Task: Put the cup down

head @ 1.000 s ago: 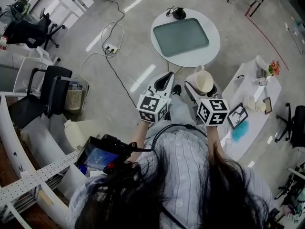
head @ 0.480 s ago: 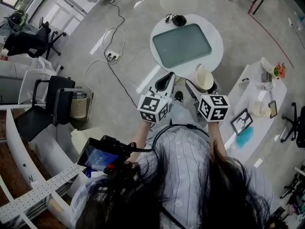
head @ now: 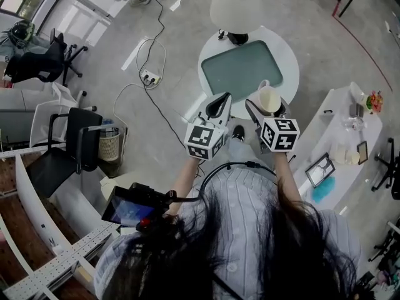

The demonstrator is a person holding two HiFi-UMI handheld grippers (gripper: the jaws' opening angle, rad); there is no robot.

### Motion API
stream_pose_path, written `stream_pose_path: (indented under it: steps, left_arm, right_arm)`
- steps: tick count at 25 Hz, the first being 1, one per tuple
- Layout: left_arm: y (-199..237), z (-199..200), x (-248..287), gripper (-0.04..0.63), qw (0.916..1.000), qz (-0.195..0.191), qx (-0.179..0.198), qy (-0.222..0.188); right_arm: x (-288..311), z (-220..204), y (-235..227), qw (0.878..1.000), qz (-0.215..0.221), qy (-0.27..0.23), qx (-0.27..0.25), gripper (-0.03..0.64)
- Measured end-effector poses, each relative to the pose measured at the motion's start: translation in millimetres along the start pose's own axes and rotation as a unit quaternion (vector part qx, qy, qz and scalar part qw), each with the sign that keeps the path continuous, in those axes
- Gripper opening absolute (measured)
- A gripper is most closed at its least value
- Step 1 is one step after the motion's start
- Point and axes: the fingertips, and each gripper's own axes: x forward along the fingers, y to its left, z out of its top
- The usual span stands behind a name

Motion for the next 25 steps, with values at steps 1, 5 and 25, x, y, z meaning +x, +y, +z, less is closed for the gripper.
stream_pose_path:
  steps: [1, 5, 25]
  left_arm:
    - [4, 0, 5, 0.021, 1.0000, 0.000, 0.001, 0.003]
    - [18, 1, 28, 0.021, 0.9999, -0.008, -0.006, 0.009]
    - [36, -32, 106, 0.021, 0.9956, -0.038, -0.070, 0.050]
  right_arm:
    - [8, -1, -6, 1.000, -0.005, 0.003, 0.002, 0.429]
    - [41, -2, -37, 0.999, -0.033, 0.012, 0.010, 0.428]
    - [153, -51, -159, 0.987, -0.140, 0.075, -0.014, 0.428]
